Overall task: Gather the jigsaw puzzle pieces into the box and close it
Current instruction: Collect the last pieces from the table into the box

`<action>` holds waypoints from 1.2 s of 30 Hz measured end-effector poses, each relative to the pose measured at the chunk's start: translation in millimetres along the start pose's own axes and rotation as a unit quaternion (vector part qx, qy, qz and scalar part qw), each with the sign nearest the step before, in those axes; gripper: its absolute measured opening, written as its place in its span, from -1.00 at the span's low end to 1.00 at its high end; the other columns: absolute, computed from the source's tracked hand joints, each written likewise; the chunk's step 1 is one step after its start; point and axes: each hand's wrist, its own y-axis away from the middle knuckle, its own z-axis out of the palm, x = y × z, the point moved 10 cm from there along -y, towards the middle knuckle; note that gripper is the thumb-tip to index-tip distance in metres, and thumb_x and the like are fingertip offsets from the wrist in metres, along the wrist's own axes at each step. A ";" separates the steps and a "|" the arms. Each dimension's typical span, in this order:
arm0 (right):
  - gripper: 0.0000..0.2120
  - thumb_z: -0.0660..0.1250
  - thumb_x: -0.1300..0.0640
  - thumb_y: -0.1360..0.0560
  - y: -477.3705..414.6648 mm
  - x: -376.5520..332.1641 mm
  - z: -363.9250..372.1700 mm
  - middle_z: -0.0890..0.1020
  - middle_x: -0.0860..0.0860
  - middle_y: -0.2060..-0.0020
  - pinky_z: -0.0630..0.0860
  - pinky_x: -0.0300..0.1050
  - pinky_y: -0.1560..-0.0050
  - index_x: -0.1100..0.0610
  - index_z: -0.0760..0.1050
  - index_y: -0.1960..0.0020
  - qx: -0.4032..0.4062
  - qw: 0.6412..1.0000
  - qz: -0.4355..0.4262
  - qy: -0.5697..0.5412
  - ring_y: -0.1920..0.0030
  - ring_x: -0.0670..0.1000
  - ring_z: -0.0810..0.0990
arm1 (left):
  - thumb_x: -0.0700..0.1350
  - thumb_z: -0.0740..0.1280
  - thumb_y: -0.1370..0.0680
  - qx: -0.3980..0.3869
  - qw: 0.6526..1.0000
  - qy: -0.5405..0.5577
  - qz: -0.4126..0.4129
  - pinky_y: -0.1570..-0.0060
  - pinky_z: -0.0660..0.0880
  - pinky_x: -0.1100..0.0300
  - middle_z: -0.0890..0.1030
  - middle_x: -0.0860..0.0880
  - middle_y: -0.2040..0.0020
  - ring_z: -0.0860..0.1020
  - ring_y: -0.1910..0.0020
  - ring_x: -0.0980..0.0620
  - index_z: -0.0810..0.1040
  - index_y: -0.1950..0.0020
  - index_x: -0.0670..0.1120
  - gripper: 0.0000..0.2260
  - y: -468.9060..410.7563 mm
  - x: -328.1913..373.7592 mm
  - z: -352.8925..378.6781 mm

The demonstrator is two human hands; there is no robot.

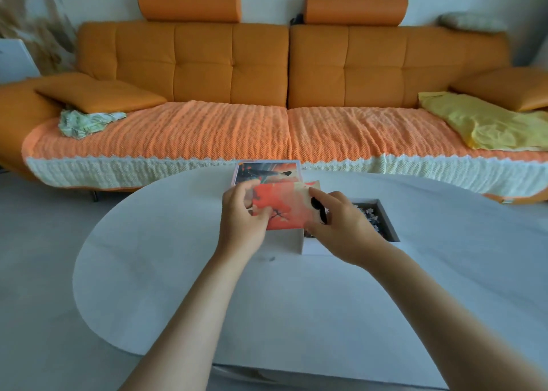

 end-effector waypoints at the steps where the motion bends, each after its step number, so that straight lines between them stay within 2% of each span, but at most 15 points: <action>1: -0.59 0.29 -0.12 -0.51 4.6 9.8 -4.3 0.45 -0.02 0.02 0.49 -0.08 0.08 -0.09 0.34 -0.32 -0.008 0.999 0.004 0.035 0.15 0.01 0.52 | -0.27 0.44 -0.43 -0.015 1.000 -0.013 0.023 0.03 0.46 0.46 0.45 0.03 -0.18 0.53 0.06 0.29 0.52 -0.18 0.11 -0.59 0.7 8.4 12.7; 4: -0.55 0.21 -0.21 -0.51 12.9 40.6 -19.9 0.46 -0.01 0.03 0.51 0.04 0.02 -0.09 0.29 -0.34 -0.014 0.992 0.024 0.124 0.06 0.09 0.50 | -0.20 0.44 -0.47 -0.094 0.991 -0.055 0.076 0.02 0.30 0.60 0.44 0.07 -0.28 0.44 0.08 0.49 0.55 -0.16 0.08 -0.68 6.4 26.7 54.7; 6: -0.58 0.20 -0.19 -0.52 15.3 59.1 -29.1 0.47 -0.01 0.03 0.47 0.02 -0.03 -0.08 0.30 -0.33 -0.017 0.988 0.032 0.149 0.02 0.11 0.49 | -0.14 0.42 -0.50 -0.157 0.979 -0.089 0.098 -0.12 0.18 0.58 0.34 0.08 -0.38 0.38 -0.11 0.54 0.56 -0.22 0.06 -0.70 11.8 31.2 82.0; 8: -0.57 0.19 -0.19 -0.54 16.6 76.2 -34.7 0.48 0.00 -0.07 0.39 0.00 -0.09 -0.07 0.31 -0.35 -0.026 0.983 0.040 0.178 -0.04 0.11 0.48 | -0.10 0.40 -0.53 -0.197 0.966 -0.126 0.108 -0.32 0.12 0.36 0.29 0.04 -0.47 0.25 -0.42 0.26 0.55 -0.27 0.08 -0.69 15.1 31.5 101.6; 9: -0.57 0.18 -0.20 -0.54 16.9 83.2 -37.0 0.48 -0.01 -0.11 0.36 0.00 -0.11 -0.07 0.32 -0.34 -0.026 0.980 0.040 0.191 -0.06 0.11 0.47 | -0.08 0.38 -0.55 -0.209 0.961 -0.147 0.107 -0.38 0.11 0.24 0.28 0.02 -0.50 0.20 -0.48 0.13 0.54 -0.29 0.09 -0.69 15.5 30.4 108.0; 11: -0.60 0.17 -0.21 -0.52 18.3 90.6 -40.6 0.48 -0.03 -0.09 0.33 0.01 -0.12 -0.07 0.35 -0.29 -0.019 0.977 0.035 0.211 -0.06 0.09 0.44 | -0.04 0.32 -0.58 -0.231 0.944 -0.205 0.116 -0.41 0.10 0.08 0.30 0.02 -0.50 0.19 -0.49 0.01 0.52 -0.32 0.11 -0.69 17.3 27.5 118.1; 14: -0.62 0.14 -0.23 -0.52 20.5 94.9 -40.3 0.47 -0.03 -0.08 0.29 0.03 -0.15 -0.09 0.39 -0.25 -0.021 0.973 0.034 0.227 -0.09 0.09 0.39 | -0.01 0.25 -0.61 -0.252 0.918 -0.266 0.155 -0.37 0.10 0.06 0.32 0.07 -0.49 0.22 -0.44 -0.04 0.52 -0.32 0.14 -0.72 22.9 25.6 128.8; 17: -0.58 0.14 -0.20 -0.54 21.1 93.7 -41.2 0.38 0.01 -0.27 0.22 0.06 -0.29 -0.16 0.37 -0.36 -0.008 0.970 0.040 0.240 -0.27 0.10 0.30 | 0.04 0.21 -0.62 -0.249 0.899 -0.302 0.198 -0.40 0.06 0.02 0.27 0.07 -0.51 0.17 -0.46 -0.02 0.56 -0.27 0.16 -0.74 27.4 24.6 133.9; 20: -0.56 0.16 -0.13 -0.55 19.6 89.6 -36.1 0.27 0.02 -0.43 0.17 0.08 -0.39 -0.13 0.36 -0.41 -0.020 0.971 0.039 0.235 -0.41 0.08 0.21 | 0.12 0.16 -0.63 -0.257 0.882 -0.328 0.219 -0.44 0.05 -0.03 0.21 0.07 -0.54 0.12 -0.49 -0.01 0.55 -0.31 0.15 -0.69 30.6 23.2 137.1; 23: -0.67 0.09 -0.11 -0.59 18.6 69.7 -21.3 0.46 -0.11 -0.31 0.29 0.05 -0.32 -0.17 0.46 -0.30 -0.033 0.981 -0.027 0.188 -0.34 -0.02 0.38 | 0.15 0.11 -0.64 -0.277 0.874 -0.340 0.210 -0.44 0.04 0.00 0.29 0.12 -0.50 0.18 -0.49 0.04 0.49 -0.36 0.16 -0.65 33.2 18.3 139.7; 25: -0.66 0.00 -0.12 -0.61 19.3 62.7 -5.9 0.51 -0.21 -0.23 0.31 0.01 -0.27 -0.20 0.47 -0.24 -0.069 0.984 -0.041 0.161 -0.27 -0.12 0.44 | 0.13 0.09 -0.64 -0.278 0.876 -0.330 0.215 -0.40 0.07 0.06 0.43 0.15 -0.40 0.27 -0.43 0.08 0.50 -0.34 0.16 -0.67 34.8 21.0 137.1; 27: -0.67 -0.02 -0.12 -0.61 17.4 63.2 -1.3 0.51 -0.24 -0.18 0.30 -0.01 -0.24 -0.18 0.48 -0.19 -0.078 0.984 -0.032 0.157 -0.22 -0.13 0.46 | 0.06 0.13 -0.64 -0.248 0.895 -0.295 0.226 -0.33 0.15 0.10 0.54 0.12 -0.28 0.37 -0.35 0.07 0.55 -0.29 0.10 -0.70 30.1 30.9 124.9; 31: -0.72 0.10 -0.07 -0.59 12.6 52.9 -12.7 0.53 -0.15 -0.21 0.28 0.05 -0.30 -0.11 0.54 -0.16 -0.011 0.984 -0.046 0.172 -0.27 -0.03 0.45 | -0.14 0.23 -0.62 -0.173 0.937 -0.232 0.197 -0.32 0.31 0.04 0.58 0.04 -0.23 0.44 -0.28 0.01 0.58 -0.26 -0.01 -0.75 4.6 30.9 78.3; 34: -0.77 0.22 0.01 -0.57 8.3 25.7 -8.2 0.58 -0.10 -0.17 0.30 0.01 -0.26 -0.07 0.58 -0.16 0.011 0.984 -0.086 0.155 -0.20 0.02 0.50 | -0.20 0.27 -0.58 -0.135 0.955 -0.224 0.138 -0.19 0.44 0.09 0.59 0.10 -0.10 0.52 -0.11 0.06 0.60 -0.18 0.01 -0.77 -11.1 9.4 42.0; 36: -0.79 0.25 0.03 -0.55 2.3 1.1 3.0 0.62 -0.12 -0.08 0.33 -0.01 -0.18 -0.07 0.60 -0.12 0.007 0.978 -0.125 0.165 -0.10 0.03 0.51 | -0.16 0.30 -0.57 -0.157 0.957 -0.229 0.079 -0.02 0.50 0.16 0.58 0.17 0.02 0.54 0.08 0.17 0.62 -0.11 0.07 -0.80 -11.4 -10.6 32.8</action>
